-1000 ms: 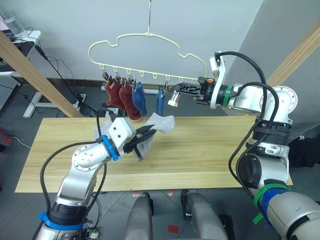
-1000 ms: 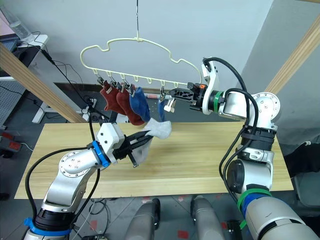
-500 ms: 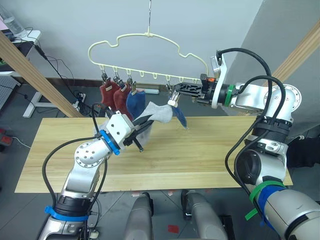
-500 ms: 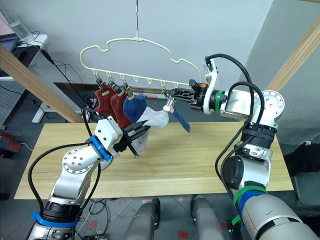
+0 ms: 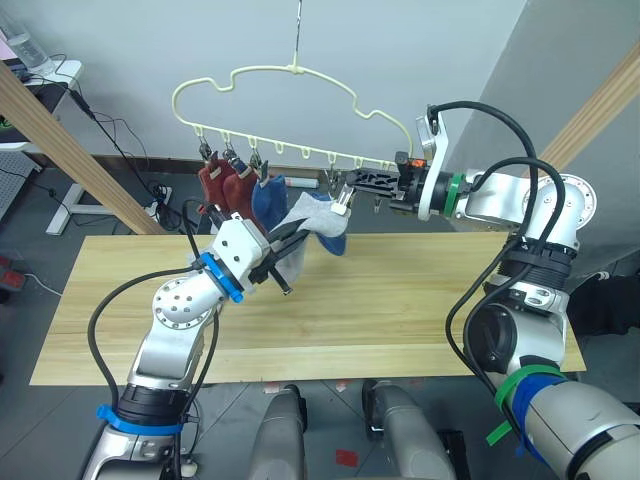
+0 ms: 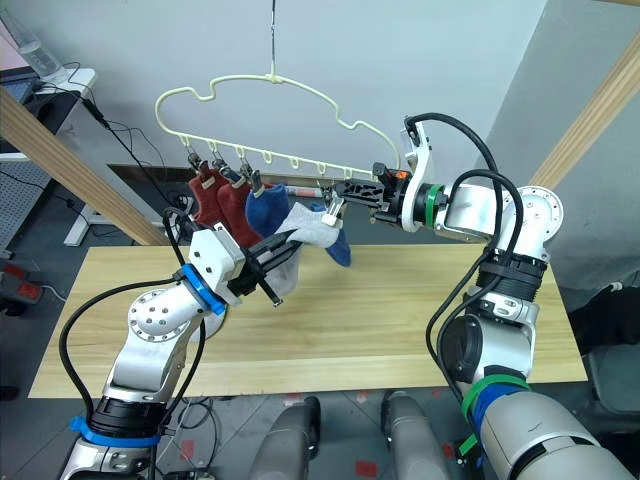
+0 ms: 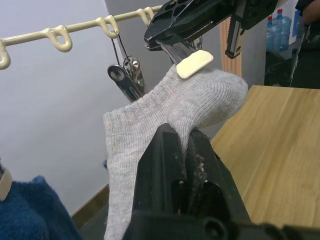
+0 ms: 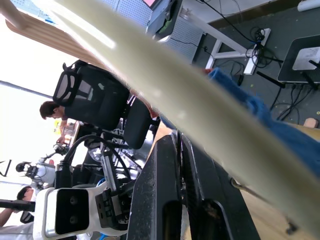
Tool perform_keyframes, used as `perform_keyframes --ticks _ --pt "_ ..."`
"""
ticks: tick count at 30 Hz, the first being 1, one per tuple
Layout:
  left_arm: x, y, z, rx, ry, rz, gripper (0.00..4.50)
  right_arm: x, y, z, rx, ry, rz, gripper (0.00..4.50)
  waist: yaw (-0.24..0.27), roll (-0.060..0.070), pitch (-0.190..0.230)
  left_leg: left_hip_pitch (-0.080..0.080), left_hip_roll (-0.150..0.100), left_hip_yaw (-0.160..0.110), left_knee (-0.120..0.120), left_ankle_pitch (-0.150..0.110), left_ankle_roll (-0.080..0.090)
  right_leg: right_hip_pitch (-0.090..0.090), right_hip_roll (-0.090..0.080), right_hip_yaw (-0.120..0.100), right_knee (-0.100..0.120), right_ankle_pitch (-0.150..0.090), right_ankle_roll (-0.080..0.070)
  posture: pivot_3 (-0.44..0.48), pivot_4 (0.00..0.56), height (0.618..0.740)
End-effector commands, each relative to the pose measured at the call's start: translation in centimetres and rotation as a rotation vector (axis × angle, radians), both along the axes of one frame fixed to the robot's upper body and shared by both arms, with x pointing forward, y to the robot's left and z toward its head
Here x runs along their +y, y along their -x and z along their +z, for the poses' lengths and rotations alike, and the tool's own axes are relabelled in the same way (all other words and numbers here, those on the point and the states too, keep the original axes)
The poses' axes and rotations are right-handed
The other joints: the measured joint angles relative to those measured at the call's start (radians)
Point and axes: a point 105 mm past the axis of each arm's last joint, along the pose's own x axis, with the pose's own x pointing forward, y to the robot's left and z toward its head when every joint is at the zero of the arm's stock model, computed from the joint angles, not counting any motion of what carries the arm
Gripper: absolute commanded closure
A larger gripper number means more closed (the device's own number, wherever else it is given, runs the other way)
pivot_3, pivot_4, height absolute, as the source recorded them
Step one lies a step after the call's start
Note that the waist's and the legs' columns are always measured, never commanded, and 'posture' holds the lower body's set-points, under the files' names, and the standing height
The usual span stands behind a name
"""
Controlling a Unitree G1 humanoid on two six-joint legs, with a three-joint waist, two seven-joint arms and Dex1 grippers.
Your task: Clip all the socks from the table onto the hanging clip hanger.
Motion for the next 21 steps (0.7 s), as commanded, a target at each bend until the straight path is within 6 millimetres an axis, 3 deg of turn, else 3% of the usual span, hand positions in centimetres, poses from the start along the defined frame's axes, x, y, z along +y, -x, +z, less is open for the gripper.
perform_keyframes --ticks 1,5,10,14,18,21 --pt "-0.4 0.4 0.9 -0.040 0.013 -0.024 4.49 0.4 0.6 0.0 -0.010 -0.005 0.025 4.50 0.000 0.000 0.000 0.000 0.000 0.000 0.000 0.000 0.000 0.000 0.000 0.000 0.000 0.000 0.000 -0.006 0.316 0.740" --pt "-0.4 0.4 0.8 -0.040 0.007 -0.024 4.50 0.3 0.6 0.1 -0.016 -0.005 0.018 3.38 0.000 0.000 0.000 0.000 0.000 0.000 0.000 0.000 0.000 0.000 0.000 0.000 0.000 0.000 0.000 -0.002 0.314 0.740" --pt "-0.4 0.2 0.7 -0.035 0.004 -0.017 4.50 0.2 0.6 0.0 -0.023 0.008 0.003 1.55 0.000 0.000 0.000 0.000 0.000 0.000 0.000 0.000 0.000 0.000 0.000 0.000 0.000 0.000 0.000 -0.002 0.318 0.740" --pt "-0.5 0.0 0.3 0.038 0.032 0.002 4.50 -1.9 1.1 -0.7 -0.086 0.075 -0.081 0.22 0.003 0.000 0.000 0.000 0.000 0.000 0.000 0.000 0.000 0.000 0.000 0.000 0.000 0.000 0.000 0.006 0.323 0.740" --pt "-0.6 0.0 0.3 0.114 0.090 0.005 4.50 -2.7 2.5 -1.3 -0.168 0.155 -0.099 0.04 0.001 0.000 0.000 -0.001 -0.001 0.000 0.000 0.000 0.000 0.000 -0.001 0.000 -0.001 0.000 0.001 -0.005 0.331 0.740" --pt "-1.0 0.3 0.1 0.188 0.133 -0.018 3.79 -2.8 3.4 -0.7 -0.290 0.219 -0.177 0.00 -0.005 0.000 0.000 0.000 0.000 0.000 0.000 0.000 0.000 0.000 0.000 0.000 0.000 -0.001 0.002 -0.013 0.332 0.740"
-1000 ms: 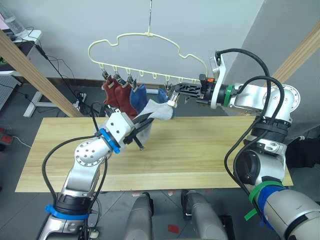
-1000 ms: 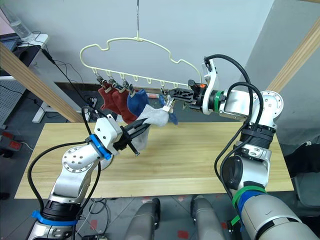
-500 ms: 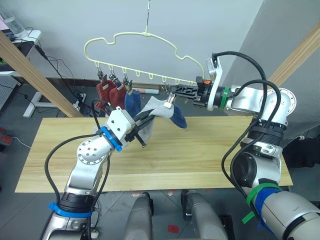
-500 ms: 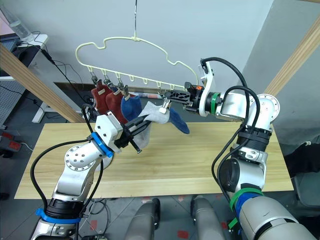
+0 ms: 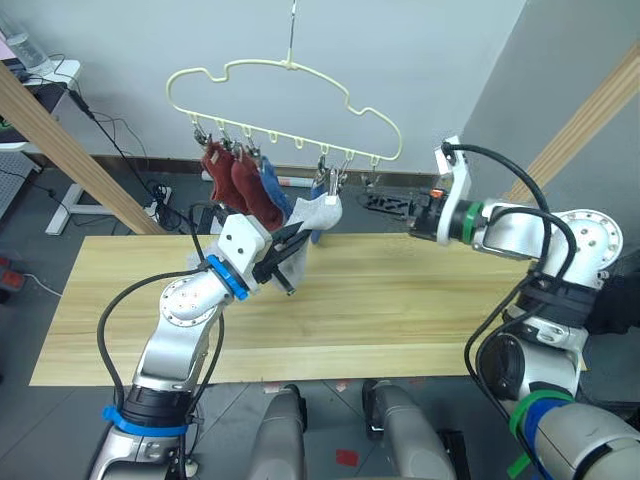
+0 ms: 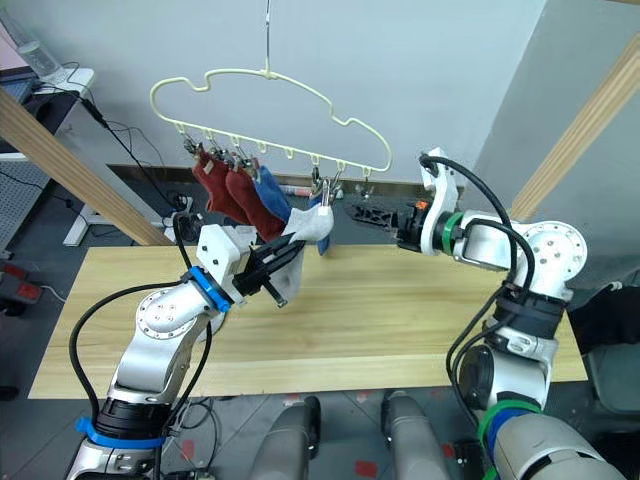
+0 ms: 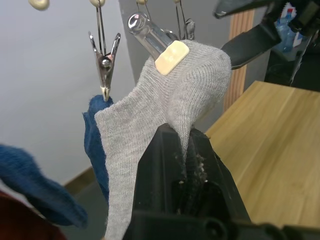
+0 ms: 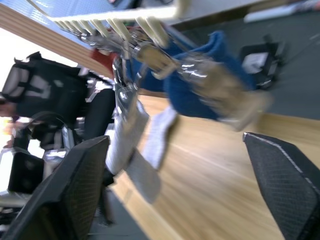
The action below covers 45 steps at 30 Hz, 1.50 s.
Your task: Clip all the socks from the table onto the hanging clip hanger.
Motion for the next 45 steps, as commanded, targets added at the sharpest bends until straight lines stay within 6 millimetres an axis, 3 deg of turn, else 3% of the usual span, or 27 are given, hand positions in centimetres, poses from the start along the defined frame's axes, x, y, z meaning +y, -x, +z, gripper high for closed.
perform_keyframes --ticks 1,7,14,25,28,32,45 --pt "-0.7 0.9 0.8 0.035 0.065 -0.040 3.45 0.4 1.4 2.0 -0.193 0.070 -0.053 0.00 -0.005 0.000 0.000 0.000 0.000 0.000 0.000 0.000 0.000 0.000 0.000 0.000 0.000 0.000 0.000 -0.020 0.331 0.740" --pt "0.1 1.0 0.9 0.103 0.085 -0.028 1.87 -0.3 1.8 -0.7 -0.378 0.316 -0.232 0.00 -0.014 0.000 0.000 0.001 0.002 -0.002 0.000 0.000 0.000 0.001 0.003 0.000 0.000 0.000 0.000 -0.027 0.335 0.740" --pt "1.0 2.1 2.9 0.191 0.123 -0.125 0.01 -1.5 0.3 0.6 -0.614 0.402 -0.524 0.00 -0.022 0.000 0.000 0.002 0.002 0.000 0.001 0.000 0.000 0.000 0.003 0.001 0.000 0.000 0.001 -0.028 0.342 0.740" --pt "-0.1 4.5 7.8 0.251 0.198 -0.289 0.01 -1.0 -1.3 1.8 -0.718 0.374 -0.732 0.00 -0.019 -0.001 0.001 0.001 0.002 0.000 0.001 0.000 -0.001 0.000 0.003 0.001 -0.001 0.000 0.001 -0.008 0.345 0.740" --pt "0.1 4.0 7.7 0.227 0.191 -0.240 0.00 -0.5 -1.7 2.3 -0.755 0.363 -0.738 0.56 -0.020 -0.001 0.001 0.001 0.002 0.001 0.000 0.000 0.000 0.000 0.003 0.002 -0.001 0.000 0.001 0.003 0.341 0.740" --pt "0.2 3.8 7.9 0.212 0.196 -0.212 0.00 0.0 -2.1 2.2 -0.771 0.372 -0.728 1.86 -0.014 -0.001 0.001 0.001 0.002 0.000 0.000 0.000 -0.001 0.000 0.003 0.001 -0.001 0.000 0.001 0.011 0.336 0.740" --pt "0.1 3.4 7.8 0.183 0.185 -0.185 0.00 0.8 -3.5 2.2 -0.758 0.359 -0.785 1.86 -0.004 -0.001 0.001 0.001 0.002 0.000 0.000 0.000 -0.001 0.000 0.003 0.001 -0.001 0.000 0.001 0.028 0.319 0.740"
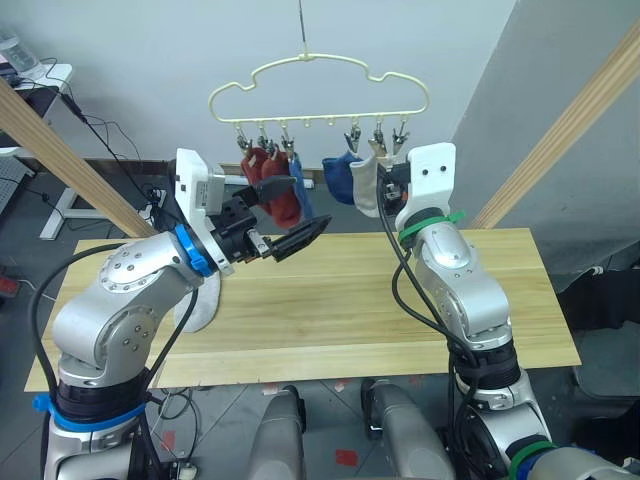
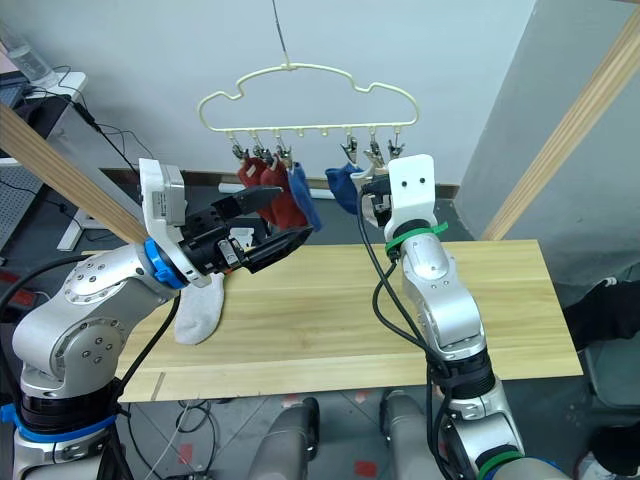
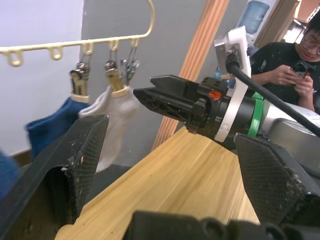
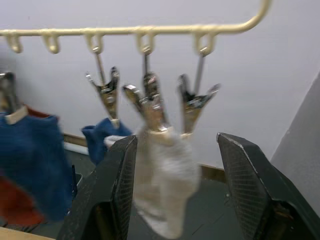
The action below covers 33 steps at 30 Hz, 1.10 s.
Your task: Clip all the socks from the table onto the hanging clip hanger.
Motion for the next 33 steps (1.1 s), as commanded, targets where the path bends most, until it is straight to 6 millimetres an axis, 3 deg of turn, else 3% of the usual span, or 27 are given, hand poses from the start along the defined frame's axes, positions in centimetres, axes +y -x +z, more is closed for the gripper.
perform_keyframes --ticks 1,10,33 --pt "-0.2 0.5 0.9 -0.060 -0.002 -0.004 0.00 -0.5 0.0 2.0 -0.085 -0.020 -0.044 1.86 0.003 0.000 0.000 0.000 0.000 0.000 0.000 0.000 0.000 0.000 0.000 0.000 0.000 0.000 0.000 0.028 0.319 0.740" --pt "-0.1 0.6 0.8 -0.062 0.000 0.001 0.00 -1.9 -0.6 2.8 -0.121 -0.039 -0.145 1.86 0.012 0.000 0.000 0.000 -0.001 0.000 0.000 0.000 0.000 0.000 -0.001 0.000 0.000 0.000 0.000 0.034 0.314 0.740" --pt "0.2 0.3 0.4 -0.077 0.000 0.017 0.00 -1.0 -1.5 2.8 -0.115 -0.030 -0.115 1.86 0.011 0.000 0.000 0.000 -0.001 0.000 0.000 0.000 0.000 0.000 -0.001 -0.001 0.001 0.000 0.000 0.040 0.324 0.740"
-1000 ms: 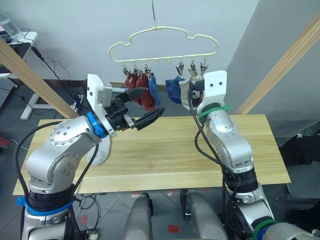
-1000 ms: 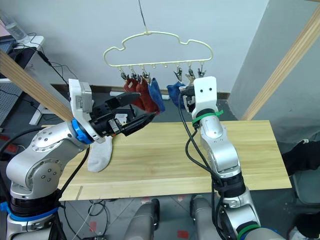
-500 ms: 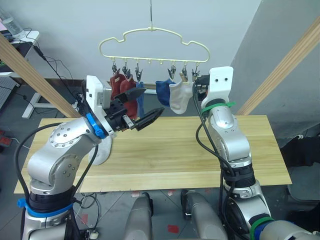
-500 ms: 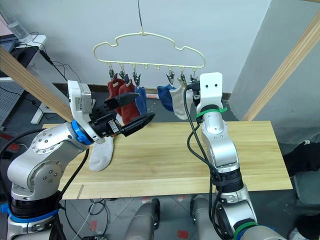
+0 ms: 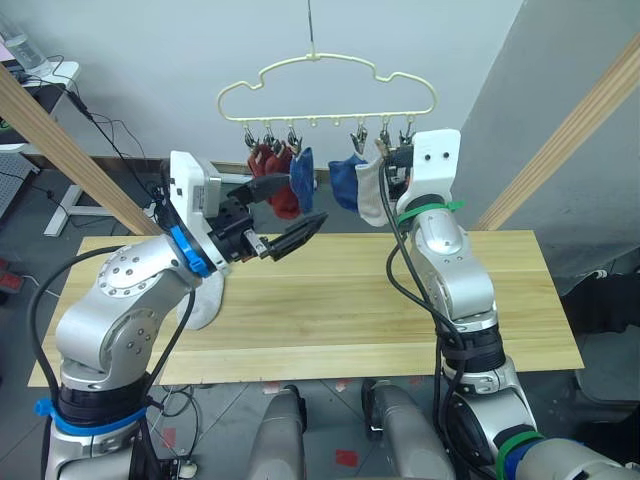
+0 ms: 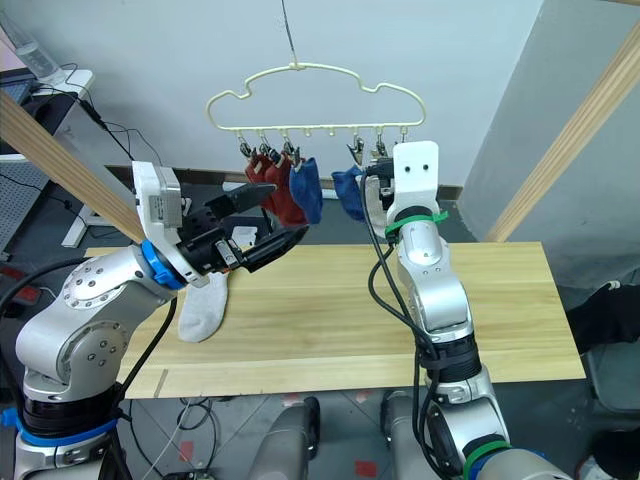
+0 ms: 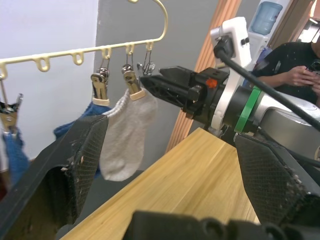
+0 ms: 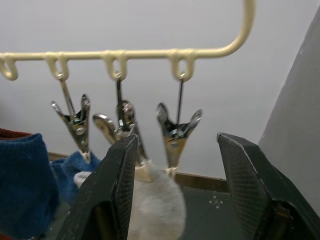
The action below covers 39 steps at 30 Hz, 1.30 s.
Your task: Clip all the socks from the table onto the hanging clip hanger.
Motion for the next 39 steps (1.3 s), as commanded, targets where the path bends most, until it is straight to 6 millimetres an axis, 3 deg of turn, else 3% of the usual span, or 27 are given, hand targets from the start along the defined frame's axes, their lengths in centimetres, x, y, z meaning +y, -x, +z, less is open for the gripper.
perform_keyframes --ticks 1,32,35,39 --pt "-0.3 0.5 0.5 -0.035 0.003 -0.016 0.00 -0.4 0.0 1.9 -0.075 -0.001 -0.018 1.86 0.000 0.000 0.000 0.000 0.000 0.000 0.000 0.000 0.000 0.000 0.000 0.000 0.000 0.000 0.000 0.040 0.324 0.740" --pt "-0.9 0.5 0.7 -0.035 0.012 -0.026 0.00 -0.3 -1.7 2.2 -0.054 -0.079 -0.056 1.86 0.000 0.000 0.000 0.000 0.000 0.000 0.000 0.000 0.000 0.000 0.000 0.000 0.000 0.000 -0.001 0.046 0.320 0.740" --pt "-1.0 0.4 0.7 -0.036 0.012 -0.026 0.00 -0.4 -1.7 2.4 -0.064 -0.084 -0.060 2.48 0.000 0.000 0.000 0.000 0.000 0.000 0.000 0.000 0.000 0.000 0.000 0.000 0.000 0.002 -0.003 0.047 0.317 0.740" --pt "-1.0 0.5 0.7 -0.036 0.014 -0.026 0.00 -0.3 -1.7 2.6 -0.069 -0.088 -0.058 3.90 0.000 0.000 0.000 0.000 0.000 0.000 0.000 0.000 0.000 0.000 0.000 0.000 0.000 0.002 -0.003 0.047 0.316 0.740"
